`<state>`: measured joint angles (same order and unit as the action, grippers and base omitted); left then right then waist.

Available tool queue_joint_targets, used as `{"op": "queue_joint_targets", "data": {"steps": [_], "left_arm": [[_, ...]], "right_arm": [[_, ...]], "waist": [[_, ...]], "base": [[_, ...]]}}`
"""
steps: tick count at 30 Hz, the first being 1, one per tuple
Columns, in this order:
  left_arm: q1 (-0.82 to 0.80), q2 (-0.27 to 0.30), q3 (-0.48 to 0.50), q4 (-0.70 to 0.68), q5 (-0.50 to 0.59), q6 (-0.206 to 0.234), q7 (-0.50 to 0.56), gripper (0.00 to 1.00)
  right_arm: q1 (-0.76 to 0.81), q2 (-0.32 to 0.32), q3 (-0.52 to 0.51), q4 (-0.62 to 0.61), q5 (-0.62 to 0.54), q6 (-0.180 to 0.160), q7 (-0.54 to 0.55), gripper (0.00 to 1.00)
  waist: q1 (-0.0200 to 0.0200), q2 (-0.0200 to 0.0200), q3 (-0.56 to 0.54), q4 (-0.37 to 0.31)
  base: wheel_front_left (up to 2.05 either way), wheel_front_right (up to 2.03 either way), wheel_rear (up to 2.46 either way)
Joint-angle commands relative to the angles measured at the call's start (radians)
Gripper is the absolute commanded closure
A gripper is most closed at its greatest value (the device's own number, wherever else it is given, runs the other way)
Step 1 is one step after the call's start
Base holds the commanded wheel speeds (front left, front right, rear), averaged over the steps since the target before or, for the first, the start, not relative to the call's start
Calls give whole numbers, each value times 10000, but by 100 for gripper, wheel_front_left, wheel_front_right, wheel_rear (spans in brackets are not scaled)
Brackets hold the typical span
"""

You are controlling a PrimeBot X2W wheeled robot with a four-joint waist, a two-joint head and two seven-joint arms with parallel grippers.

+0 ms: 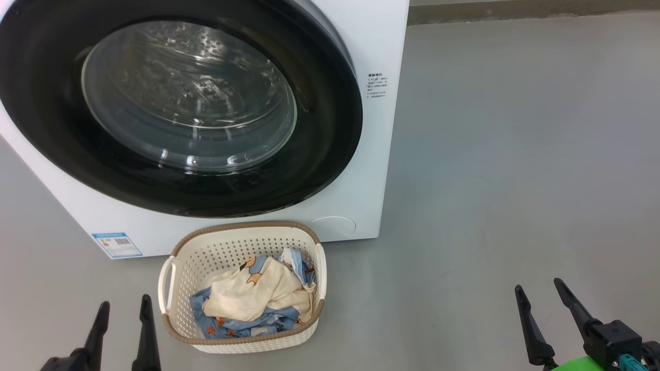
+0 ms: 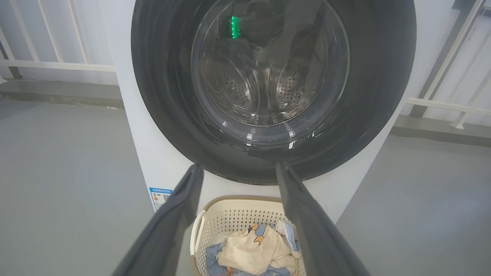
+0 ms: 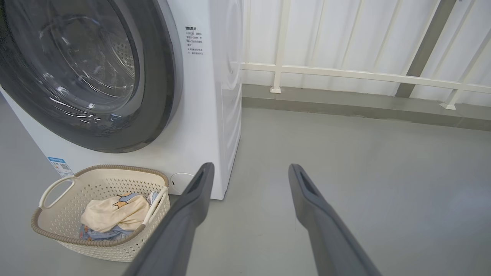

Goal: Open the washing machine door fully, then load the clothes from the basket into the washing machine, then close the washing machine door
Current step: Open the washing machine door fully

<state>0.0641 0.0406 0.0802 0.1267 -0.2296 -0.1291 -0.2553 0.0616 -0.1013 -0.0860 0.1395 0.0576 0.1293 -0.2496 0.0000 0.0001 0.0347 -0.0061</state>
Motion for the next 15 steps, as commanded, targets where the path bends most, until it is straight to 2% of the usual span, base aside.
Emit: {"op": "queue_joint_targets", "data": {"steps": [1,7,9,10,15], "left_arm": [[-301,99,337,-176,-151,-16,-65,0],[-306,98,320,-155,-214,-16,-65,0],[-307,98,317,-148,-236,-16,-65,0],[-307,98,316,-148,-243,-16,-65,0],[-284,98,325,-163,-265,-16,-65,0]], "right_arm": [[-218,-119,166,-285,110,14,-122,0],[-218,-123,182,-304,144,14,-122,0],[-214,-177,270,-316,151,14,-122,78],[-216,-215,347,-334,177,14,-122,100],[-209,-288,457,-388,228,14,-122,100]], "waist": [[0,-1,-3,7],[0,-1,-16,38],[0,-1,-24,57],[0,-1,-27,62],[0,-1,-42,65]], "base": [[0,0,0],[0,0,0],[0,0,0],[0,0,0],[0,0,0]]}}
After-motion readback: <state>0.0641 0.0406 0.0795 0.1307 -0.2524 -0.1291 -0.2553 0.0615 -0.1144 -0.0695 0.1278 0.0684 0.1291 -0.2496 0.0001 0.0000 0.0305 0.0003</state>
